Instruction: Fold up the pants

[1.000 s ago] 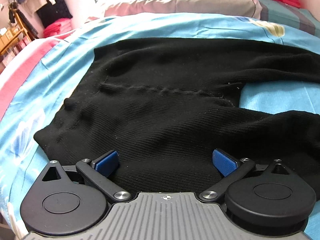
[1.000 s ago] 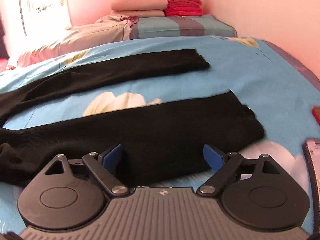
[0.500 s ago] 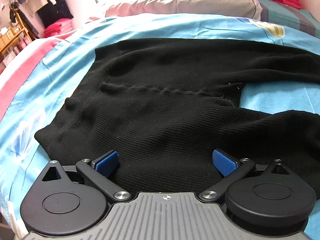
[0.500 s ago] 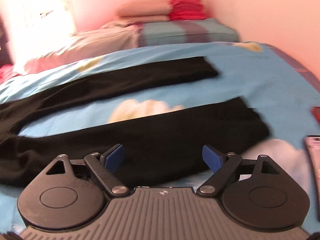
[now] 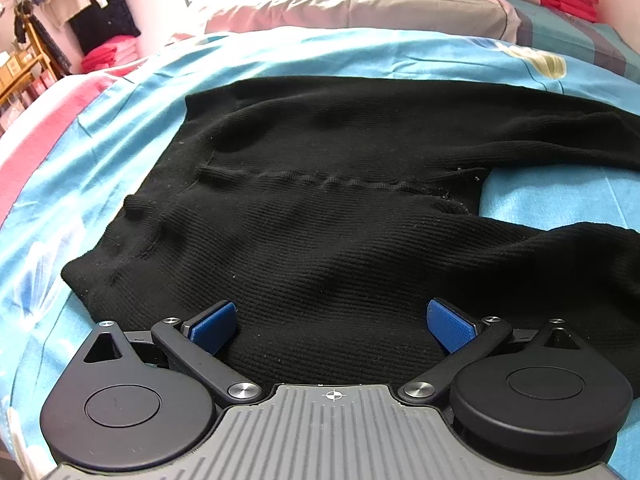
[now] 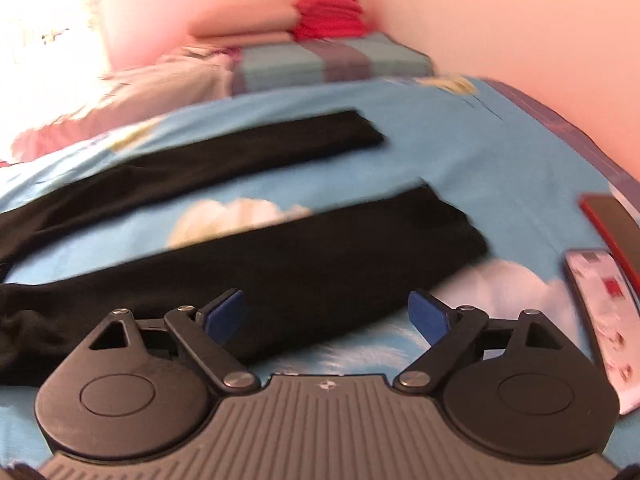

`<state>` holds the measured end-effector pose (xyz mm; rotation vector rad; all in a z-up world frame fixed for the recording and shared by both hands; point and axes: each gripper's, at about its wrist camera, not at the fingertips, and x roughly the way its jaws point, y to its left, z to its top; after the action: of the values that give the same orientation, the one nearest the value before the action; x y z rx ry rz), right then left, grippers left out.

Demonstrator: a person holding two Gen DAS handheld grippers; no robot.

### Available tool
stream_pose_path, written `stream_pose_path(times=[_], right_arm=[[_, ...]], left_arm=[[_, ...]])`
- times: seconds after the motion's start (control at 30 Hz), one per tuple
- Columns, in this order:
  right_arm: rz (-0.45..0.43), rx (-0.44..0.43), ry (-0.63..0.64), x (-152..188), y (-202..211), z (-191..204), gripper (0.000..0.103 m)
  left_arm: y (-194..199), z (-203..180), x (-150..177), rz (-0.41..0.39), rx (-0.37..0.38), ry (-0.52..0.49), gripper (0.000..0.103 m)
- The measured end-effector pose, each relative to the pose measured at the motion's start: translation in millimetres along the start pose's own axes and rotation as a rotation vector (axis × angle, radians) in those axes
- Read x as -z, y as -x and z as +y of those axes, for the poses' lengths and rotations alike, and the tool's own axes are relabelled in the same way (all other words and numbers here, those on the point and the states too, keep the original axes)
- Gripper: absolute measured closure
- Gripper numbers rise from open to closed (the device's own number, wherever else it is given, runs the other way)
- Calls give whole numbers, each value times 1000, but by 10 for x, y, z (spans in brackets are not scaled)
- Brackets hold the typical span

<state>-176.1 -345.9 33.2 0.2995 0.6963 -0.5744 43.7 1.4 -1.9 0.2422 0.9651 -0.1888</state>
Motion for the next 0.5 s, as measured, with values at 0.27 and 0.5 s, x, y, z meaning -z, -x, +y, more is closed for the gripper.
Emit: stream_pose_path(times=[0.27, 0.5], right_arm=[[-1, -342, 319, 113, 250, 1213, 13], [68, -602, 547, 308, 287, 2261, 31]], left_arm=[[172, 176, -53, -33, -18, 38, 0], [109, 473, -141, -41, -120, 70, 0]])
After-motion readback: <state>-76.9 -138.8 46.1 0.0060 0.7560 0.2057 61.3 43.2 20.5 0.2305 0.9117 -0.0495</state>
